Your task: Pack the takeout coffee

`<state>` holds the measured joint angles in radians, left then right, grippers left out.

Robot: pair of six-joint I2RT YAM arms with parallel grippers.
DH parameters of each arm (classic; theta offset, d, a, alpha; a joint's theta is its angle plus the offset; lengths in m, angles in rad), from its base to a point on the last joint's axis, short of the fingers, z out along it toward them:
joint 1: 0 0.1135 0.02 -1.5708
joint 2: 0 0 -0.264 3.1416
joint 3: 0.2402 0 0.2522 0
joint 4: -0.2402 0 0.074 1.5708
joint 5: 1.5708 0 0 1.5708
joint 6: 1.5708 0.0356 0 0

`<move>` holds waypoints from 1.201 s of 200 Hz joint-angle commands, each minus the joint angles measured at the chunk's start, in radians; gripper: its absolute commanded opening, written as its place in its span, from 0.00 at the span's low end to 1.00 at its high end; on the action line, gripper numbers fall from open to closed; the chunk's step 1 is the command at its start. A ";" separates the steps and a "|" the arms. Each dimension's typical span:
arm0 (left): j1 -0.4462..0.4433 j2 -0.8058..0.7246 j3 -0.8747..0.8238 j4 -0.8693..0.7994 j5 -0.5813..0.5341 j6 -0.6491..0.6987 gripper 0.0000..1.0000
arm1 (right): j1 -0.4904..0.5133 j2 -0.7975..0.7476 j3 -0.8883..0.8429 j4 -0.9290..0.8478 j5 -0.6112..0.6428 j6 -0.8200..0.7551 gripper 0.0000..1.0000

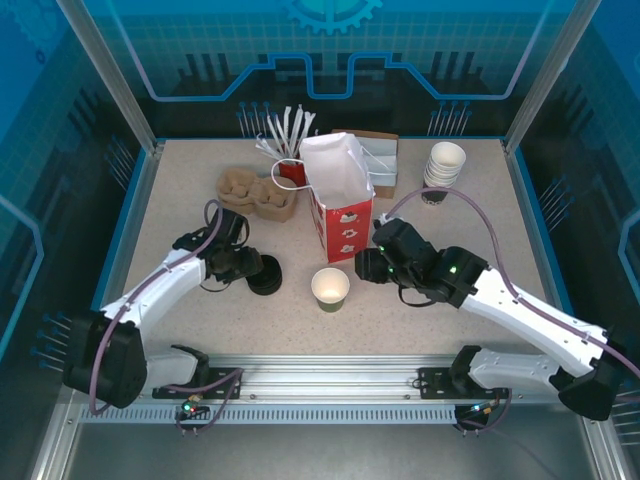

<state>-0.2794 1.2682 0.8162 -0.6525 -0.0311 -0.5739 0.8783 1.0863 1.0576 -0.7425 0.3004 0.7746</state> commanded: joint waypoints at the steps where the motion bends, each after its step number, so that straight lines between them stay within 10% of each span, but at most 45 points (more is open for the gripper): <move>1: -0.010 0.025 0.027 -0.012 -0.019 0.010 0.46 | -0.020 -0.034 -0.031 -0.036 0.009 0.008 0.47; 240: -0.072 0.020 0.093 -0.116 -0.100 0.026 0.14 | -0.073 -0.107 -0.075 -0.016 -0.070 0.012 0.47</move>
<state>-0.3279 1.3155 0.8589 -0.6964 -0.0914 -0.5728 0.8165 0.9993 0.9787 -0.7624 0.2676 0.7746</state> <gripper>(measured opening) 0.145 0.468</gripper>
